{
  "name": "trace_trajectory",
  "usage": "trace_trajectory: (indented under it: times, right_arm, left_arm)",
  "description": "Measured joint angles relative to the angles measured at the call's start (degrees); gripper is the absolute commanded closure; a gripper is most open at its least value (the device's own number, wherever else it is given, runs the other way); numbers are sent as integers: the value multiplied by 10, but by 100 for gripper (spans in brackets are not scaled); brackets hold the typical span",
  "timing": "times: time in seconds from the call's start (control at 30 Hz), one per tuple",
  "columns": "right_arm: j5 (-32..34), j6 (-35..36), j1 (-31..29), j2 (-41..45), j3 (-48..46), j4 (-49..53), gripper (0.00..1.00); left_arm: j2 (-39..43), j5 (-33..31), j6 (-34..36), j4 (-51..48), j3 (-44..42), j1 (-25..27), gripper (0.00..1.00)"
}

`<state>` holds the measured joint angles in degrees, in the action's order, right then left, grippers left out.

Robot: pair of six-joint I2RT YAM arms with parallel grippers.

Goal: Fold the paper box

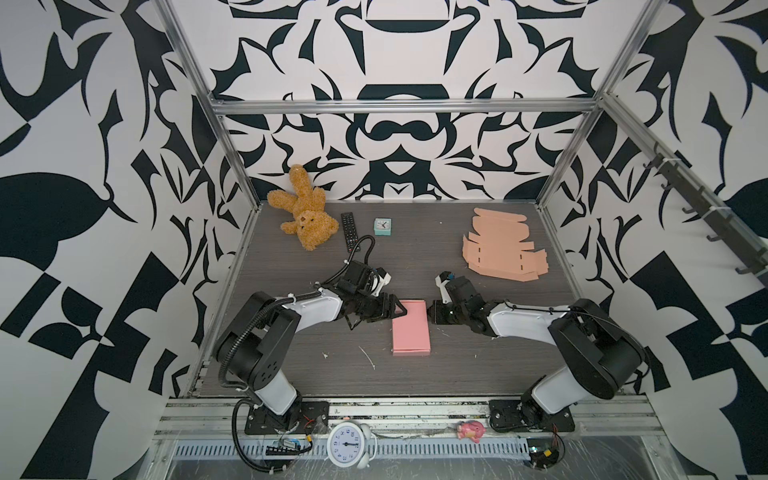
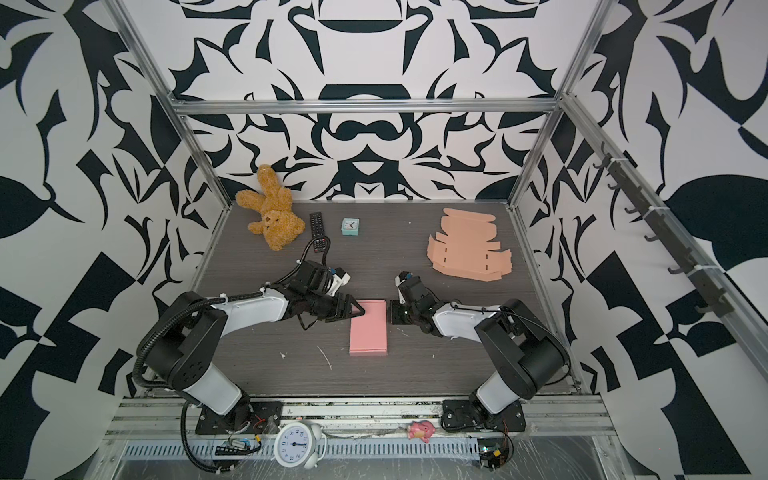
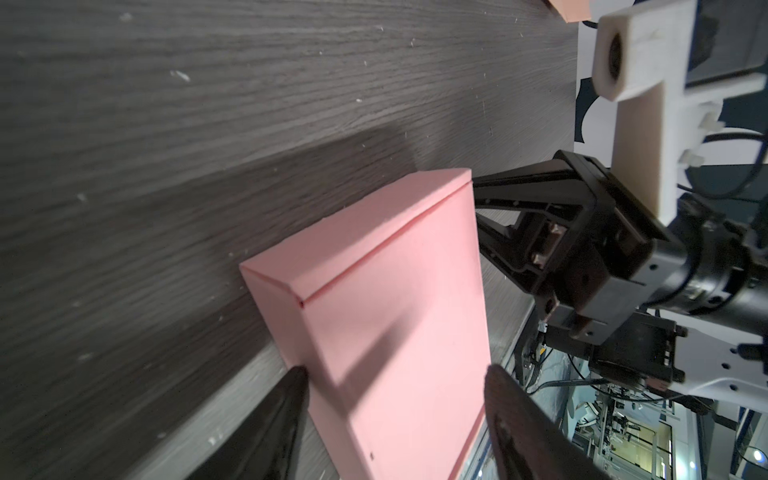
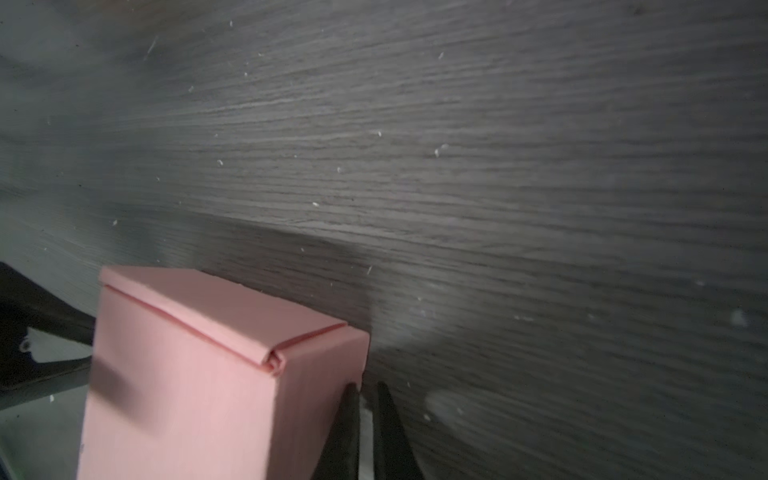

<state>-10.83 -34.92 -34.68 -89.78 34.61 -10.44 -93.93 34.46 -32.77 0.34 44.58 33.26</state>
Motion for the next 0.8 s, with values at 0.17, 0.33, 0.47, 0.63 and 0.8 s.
trace_trajectory:
  times: [0.17,0.33,0.47,0.63,0.8]
  right_arm:
    - [-6,0,2,-13,1,-24,92]
    - [-10,-7,4,-25,2,-49,92]
    - [-7,-10,2,-26,2,-50,92]
    - [0,-13,-3,-25,2,-49,92]
    - [7,-13,-5,-18,1,-40,92]
  left_arm:
    - [-5,0,-3,5,1,-1,32]
    - [-20,-1,-9,17,4,-2,32]
    - [-27,-1,-14,20,5,-1,32]
    - [-30,-5,-17,19,10,-1,33]
    - [-30,-7,-18,20,13,-1,31]
